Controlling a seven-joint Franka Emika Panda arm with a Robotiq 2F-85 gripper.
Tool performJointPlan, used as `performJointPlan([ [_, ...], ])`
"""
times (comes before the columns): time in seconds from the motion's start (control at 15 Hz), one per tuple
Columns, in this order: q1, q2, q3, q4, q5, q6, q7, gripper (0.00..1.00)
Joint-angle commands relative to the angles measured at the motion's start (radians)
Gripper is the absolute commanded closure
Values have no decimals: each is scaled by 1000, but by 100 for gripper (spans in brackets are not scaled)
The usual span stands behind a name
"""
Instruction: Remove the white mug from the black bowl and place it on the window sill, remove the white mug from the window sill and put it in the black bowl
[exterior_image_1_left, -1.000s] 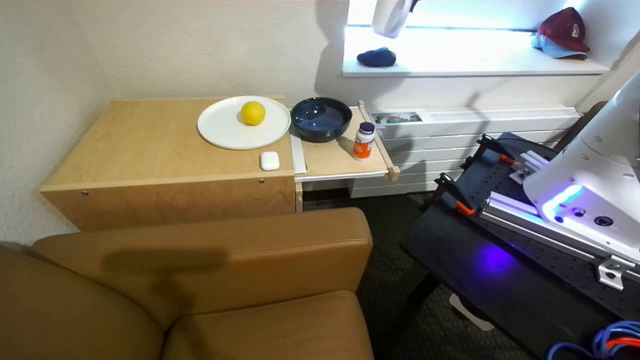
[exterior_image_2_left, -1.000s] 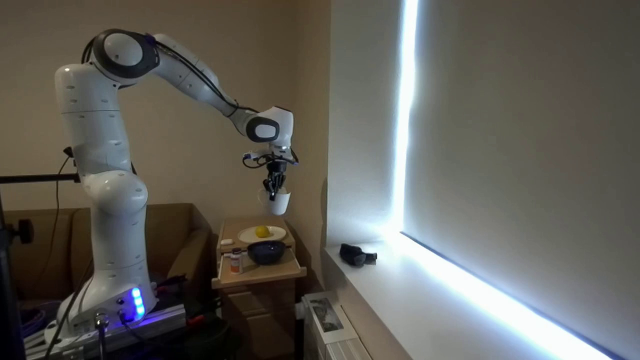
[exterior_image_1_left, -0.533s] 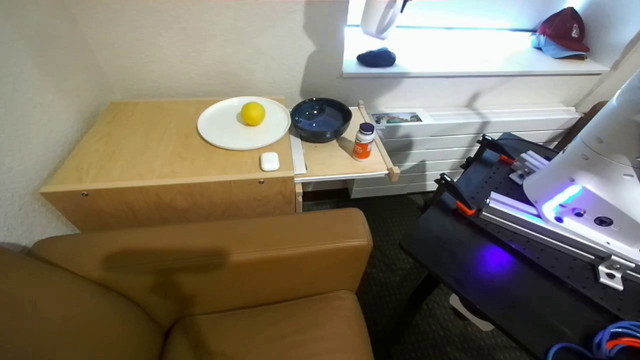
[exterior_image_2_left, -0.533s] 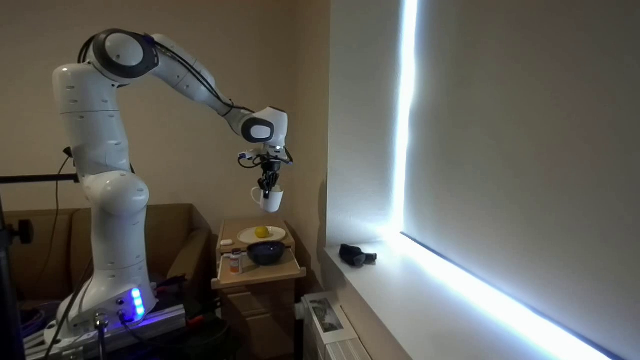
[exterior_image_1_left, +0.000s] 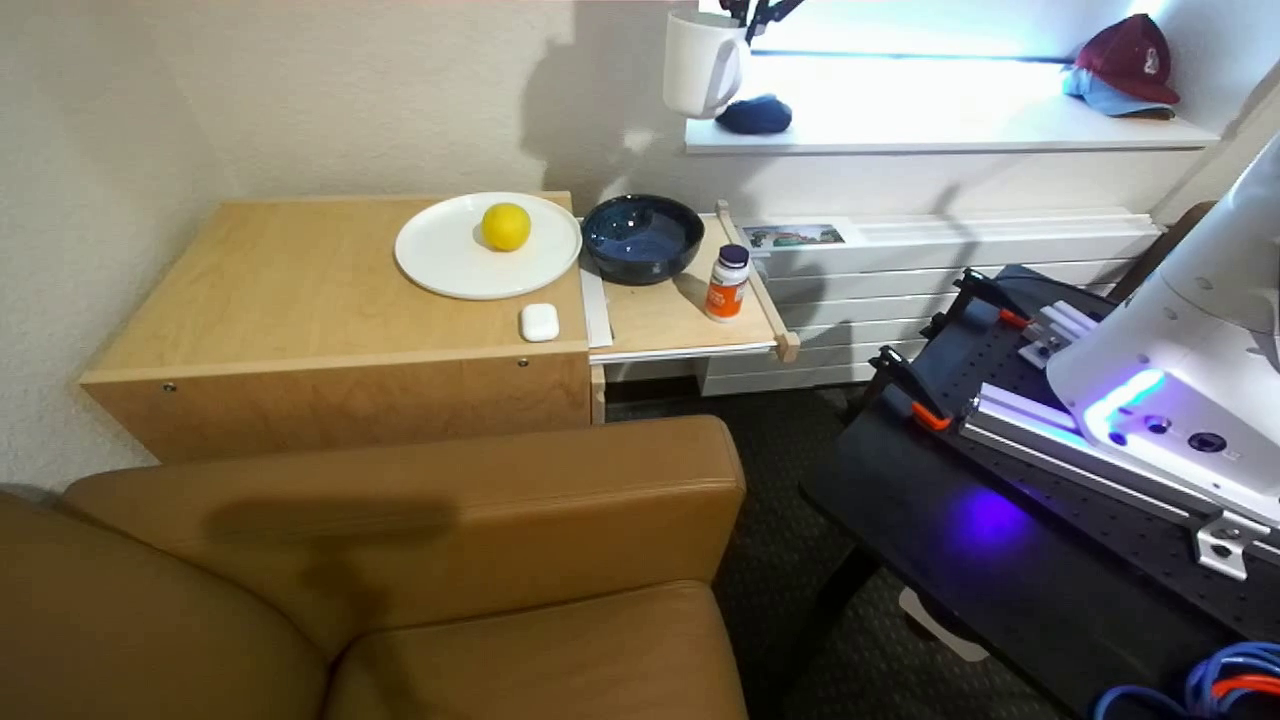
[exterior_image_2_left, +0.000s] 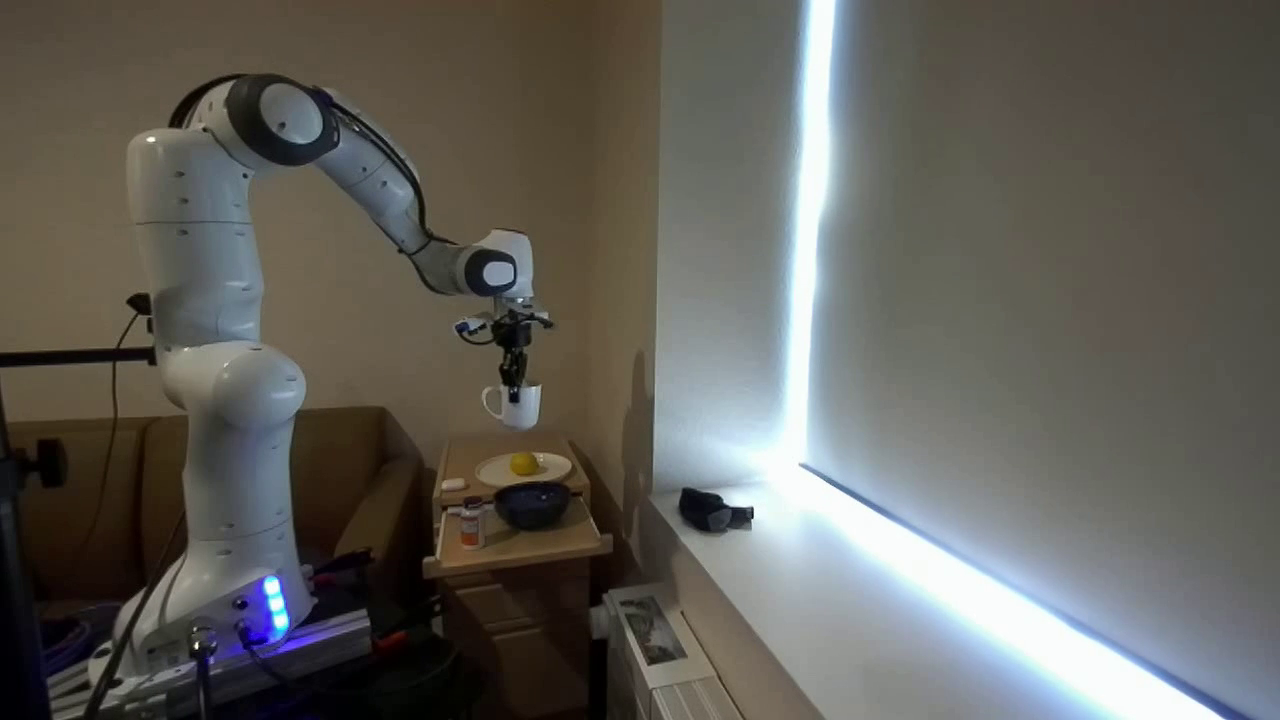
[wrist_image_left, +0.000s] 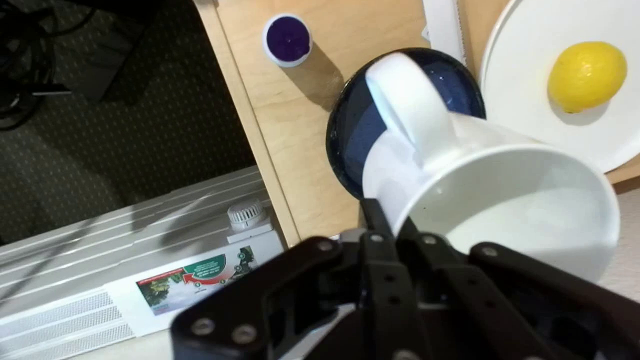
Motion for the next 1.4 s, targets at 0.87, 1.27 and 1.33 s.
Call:
performJointPlan([
  [0.87,96,206,4,34,-227,174,313,99],
  [1.27,134,246,-10,29,-286,157,390,95],
  [1.33,136,251,-11,34,-286,157,392,99],
])
